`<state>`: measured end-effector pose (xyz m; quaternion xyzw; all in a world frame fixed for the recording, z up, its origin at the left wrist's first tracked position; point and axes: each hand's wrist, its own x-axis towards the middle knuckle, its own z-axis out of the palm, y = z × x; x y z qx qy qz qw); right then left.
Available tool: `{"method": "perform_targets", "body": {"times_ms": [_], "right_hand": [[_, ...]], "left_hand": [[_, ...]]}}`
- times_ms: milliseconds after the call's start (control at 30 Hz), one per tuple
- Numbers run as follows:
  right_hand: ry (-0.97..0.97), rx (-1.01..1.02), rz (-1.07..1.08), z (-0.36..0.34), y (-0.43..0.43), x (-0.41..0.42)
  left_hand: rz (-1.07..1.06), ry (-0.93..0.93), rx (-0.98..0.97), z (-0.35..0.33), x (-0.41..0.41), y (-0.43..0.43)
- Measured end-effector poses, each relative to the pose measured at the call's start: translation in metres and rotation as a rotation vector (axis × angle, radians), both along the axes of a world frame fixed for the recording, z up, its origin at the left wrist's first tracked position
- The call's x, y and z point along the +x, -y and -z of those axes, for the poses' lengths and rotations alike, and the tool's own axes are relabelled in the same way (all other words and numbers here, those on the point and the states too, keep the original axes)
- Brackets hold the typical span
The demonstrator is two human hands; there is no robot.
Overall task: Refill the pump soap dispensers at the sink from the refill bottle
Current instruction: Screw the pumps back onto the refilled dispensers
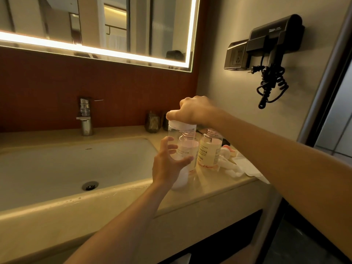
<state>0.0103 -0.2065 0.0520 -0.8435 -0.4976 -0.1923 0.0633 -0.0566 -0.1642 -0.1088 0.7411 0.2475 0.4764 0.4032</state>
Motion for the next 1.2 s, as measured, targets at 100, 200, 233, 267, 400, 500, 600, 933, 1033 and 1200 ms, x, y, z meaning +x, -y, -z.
{"method": "perform_targets", "body": {"times_ms": [100, 200, 233, 267, 400, 500, 600, 933, 1033, 1200], "right_hand": [[0.049, 0.031, 0.030, 0.003, -0.001, -0.001], [-0.114, 0.010, -0.001, 0.001, 0.004, 0.002], [-0.251, 0.020, -0.028, 0.001, 0.008, 0.006], [-0.380, 0.062, -0.059, 0.001, 0.013, 0.010], [-0.460, 0.414, -0.065, 0.030, 0.038, 0.045], [-0.496, 0.558, 0.055, 0.066, 0.055, 0.081], [-0.533, 0.575, 0.184, 0.098, 0.069, 0.114], [-0.642, 0.584, 0.228, 0.146, 0.067, 0.163], [-0.619, 0.574, 0.241, 0.148, 0.061, 0.175], [-0.620, 0.517, 0.330, 0.148, 0.052, 0.189]], "left_hand": [[0.022, -0.013, -0.002, -0.001, -0.002, -0.002], [0.044, -0.020, -0.009, -0.001, -0.002, -0.004], [0.048, -0.019, -0.012, -0.001, -0.002, -0.004], [0.055, -0.020, -0.012, -0.001, -0.002, -0.005], [0.087, -0.038, -0.018, -0.004, 0.000, -0.010], [0.093, -0.035, -0.020, -0.005, 0.004, -0.013], [0.106, -0.038, -0.017, -0.006, 0.010, -0.018], [0.083, -0.017, -0.048, -0.007, 0.056, -0.052], [0.089, -0.020, -0.069, -0.007, 0.072, -0.063], [0.109, -0.027, -0.100, -0.010, 0.100, -0.081]]}}
